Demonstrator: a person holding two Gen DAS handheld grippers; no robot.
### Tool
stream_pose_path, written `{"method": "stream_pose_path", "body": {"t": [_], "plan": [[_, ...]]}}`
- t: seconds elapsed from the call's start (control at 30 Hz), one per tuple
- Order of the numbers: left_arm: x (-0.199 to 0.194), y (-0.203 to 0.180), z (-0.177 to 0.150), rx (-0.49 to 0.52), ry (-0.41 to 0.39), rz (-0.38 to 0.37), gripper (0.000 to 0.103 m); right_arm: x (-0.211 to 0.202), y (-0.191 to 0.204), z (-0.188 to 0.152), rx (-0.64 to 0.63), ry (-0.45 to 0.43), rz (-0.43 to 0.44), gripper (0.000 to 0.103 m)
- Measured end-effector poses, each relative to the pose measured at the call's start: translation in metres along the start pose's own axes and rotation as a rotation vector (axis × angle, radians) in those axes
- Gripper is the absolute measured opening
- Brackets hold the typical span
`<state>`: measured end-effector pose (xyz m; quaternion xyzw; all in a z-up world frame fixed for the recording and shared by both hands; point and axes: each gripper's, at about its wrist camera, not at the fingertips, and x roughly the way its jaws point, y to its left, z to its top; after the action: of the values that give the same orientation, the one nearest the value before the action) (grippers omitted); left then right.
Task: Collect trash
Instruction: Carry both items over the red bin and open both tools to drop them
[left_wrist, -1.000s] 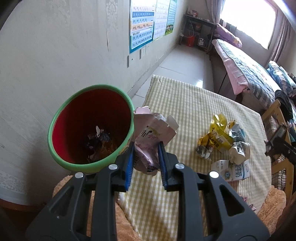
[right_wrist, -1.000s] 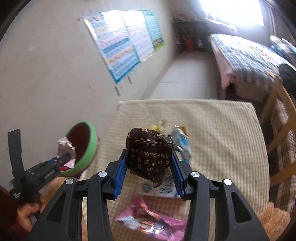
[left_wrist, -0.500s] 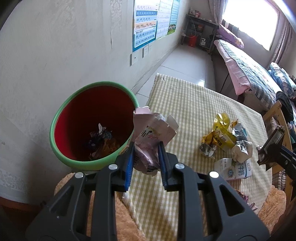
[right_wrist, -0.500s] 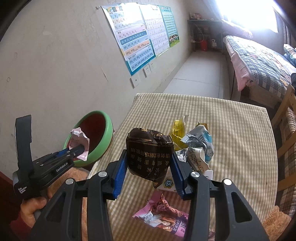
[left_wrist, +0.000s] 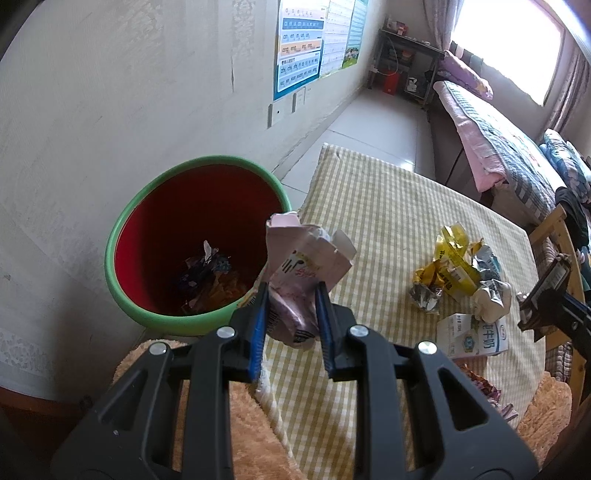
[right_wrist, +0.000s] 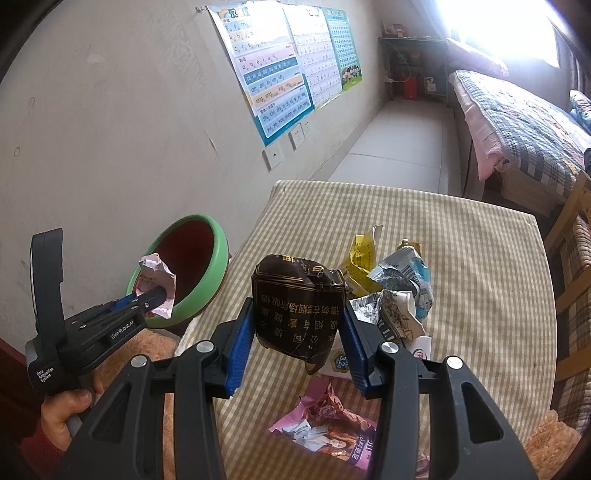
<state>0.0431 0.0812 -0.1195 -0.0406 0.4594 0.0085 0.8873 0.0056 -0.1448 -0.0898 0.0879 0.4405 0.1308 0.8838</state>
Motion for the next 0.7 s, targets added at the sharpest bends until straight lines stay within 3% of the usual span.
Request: {"method": "stream_pose_path", "body": {"t": [0.7], "plan": [[-0.011, 0.023, 0.008, -0.014, -0.050, 0.052, 0.024, -0.005, 0.022, 0.023, -0.055, -0.045, 0.034, 0.044]]}}
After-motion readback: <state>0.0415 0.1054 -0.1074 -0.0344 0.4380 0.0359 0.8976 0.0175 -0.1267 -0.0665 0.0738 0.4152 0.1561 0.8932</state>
